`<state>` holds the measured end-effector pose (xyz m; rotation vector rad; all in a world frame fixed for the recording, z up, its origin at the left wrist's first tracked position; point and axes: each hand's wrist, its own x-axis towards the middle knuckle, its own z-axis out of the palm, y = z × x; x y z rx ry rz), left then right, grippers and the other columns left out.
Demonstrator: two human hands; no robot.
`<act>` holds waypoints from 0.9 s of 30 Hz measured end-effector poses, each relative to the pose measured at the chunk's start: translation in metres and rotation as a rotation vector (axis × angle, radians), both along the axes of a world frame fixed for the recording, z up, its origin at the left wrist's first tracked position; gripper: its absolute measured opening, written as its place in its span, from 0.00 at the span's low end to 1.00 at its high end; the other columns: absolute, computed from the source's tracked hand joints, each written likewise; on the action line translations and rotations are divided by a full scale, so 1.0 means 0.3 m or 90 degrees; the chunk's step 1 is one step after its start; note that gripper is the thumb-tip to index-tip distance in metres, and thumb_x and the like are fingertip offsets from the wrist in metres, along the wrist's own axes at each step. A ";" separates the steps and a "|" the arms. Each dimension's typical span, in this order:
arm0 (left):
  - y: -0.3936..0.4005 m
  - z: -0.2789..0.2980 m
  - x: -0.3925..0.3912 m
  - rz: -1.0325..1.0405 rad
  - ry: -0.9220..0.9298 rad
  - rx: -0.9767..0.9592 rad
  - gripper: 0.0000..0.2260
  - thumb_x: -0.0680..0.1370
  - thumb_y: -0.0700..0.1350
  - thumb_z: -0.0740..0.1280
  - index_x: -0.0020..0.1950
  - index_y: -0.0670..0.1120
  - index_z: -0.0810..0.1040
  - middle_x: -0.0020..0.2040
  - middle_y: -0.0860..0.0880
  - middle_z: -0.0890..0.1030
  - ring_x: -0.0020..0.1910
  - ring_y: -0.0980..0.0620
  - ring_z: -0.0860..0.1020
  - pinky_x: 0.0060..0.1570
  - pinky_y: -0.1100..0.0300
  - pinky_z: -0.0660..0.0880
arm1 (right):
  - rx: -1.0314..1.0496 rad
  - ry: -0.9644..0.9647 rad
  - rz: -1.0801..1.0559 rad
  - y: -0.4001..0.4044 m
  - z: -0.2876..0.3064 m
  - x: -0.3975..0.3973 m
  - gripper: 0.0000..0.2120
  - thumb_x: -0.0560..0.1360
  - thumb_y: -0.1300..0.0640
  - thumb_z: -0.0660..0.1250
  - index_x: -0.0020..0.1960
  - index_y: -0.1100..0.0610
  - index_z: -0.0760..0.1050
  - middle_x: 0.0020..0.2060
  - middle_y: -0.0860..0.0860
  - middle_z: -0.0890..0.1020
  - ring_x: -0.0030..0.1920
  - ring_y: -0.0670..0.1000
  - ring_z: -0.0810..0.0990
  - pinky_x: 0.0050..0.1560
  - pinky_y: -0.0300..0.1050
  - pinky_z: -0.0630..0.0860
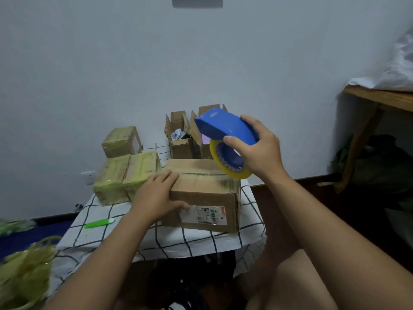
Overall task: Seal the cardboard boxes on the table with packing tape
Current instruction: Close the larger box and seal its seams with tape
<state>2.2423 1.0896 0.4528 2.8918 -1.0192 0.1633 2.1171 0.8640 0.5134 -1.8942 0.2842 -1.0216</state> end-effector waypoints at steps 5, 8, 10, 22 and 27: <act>-0.010 -0.014 0.003 0.048 0.024 -0.148 0.48 0.64 0.73 0.70 0.77 0.51 0.60 0.76 0.52 0.61 0.72 0.46 0.60 0.67 0.49 0.66 | 0.061 0.029 0.093 0.053 -0.005 0.139 0.31 0.69 0.44 0.77 0.69 0.48 0.75 0.62 0.45 0.78 0.59 0.47 0.78 0.58 0.43 0.78; -0.005 -0.025 0.018 0.055 0.226 -0.295 0.55 0.63 0.65 0.77 0.81 0.49 0.51 0.80 0.50 0.53 0.77 0.48 0.55 0.73 0.50 0.59 | 0.086 0.049 0.122 0.066 -0.029 0.178 0.28 0.71 0.48 0.77 0.69 0.49 0.75 0.62 0.46 0.78 0.59 0.47 0.78 0.57 0.42 0.77; 0.005 -0.033 0.023 0.045 0.334 -0.369 0.55 0.64 0.59 0.79 0.81 0.50 0.49 0.79 0.50 0.57 0.76 0.50 0.60 0.72 0.53 0.62 | 0.097 0.049 0.126 0.057 -0.036 0.186 0.26 0.72 0.49 0.76 0.68 0.49 0.75 0.61 0.46 0.78 0.59 0.48 0.78 0.55 0.40 0.76; 0.035 -0.071 0.009 0.011 0.184 -0.339 0.32 0.73 0.57 0.73 0.75 0.59 0.66 0.72 0.50 0.72 0.69 0.50 0.70 0.62 0.57 0.70 | 0.108 0.022 0.116 0.032 -0.064 0.185 0.22 0.74 0.52 0.74 0.67 0.50 0.76 0.58 0.47 0.79 0.57 0.49 0.79 0.53 0.39 0.76; 0.035 -0.074 -0.015 0.059 0.160 -0.386 0.37 0.71 0.57 0.75 0.77 0.54 0.64 0.77 0.48 0.64 0.74 0.49 0.65 0.70 0.53 0.64 | 0.107 0.013 0.112 0.050 -0.067 0.178 0.22 0.74 0.52 0.74 0.67 0.50 0.75 0.58 0.47 0.78 0.57 0.50 0.78 0.51 0.37 0.75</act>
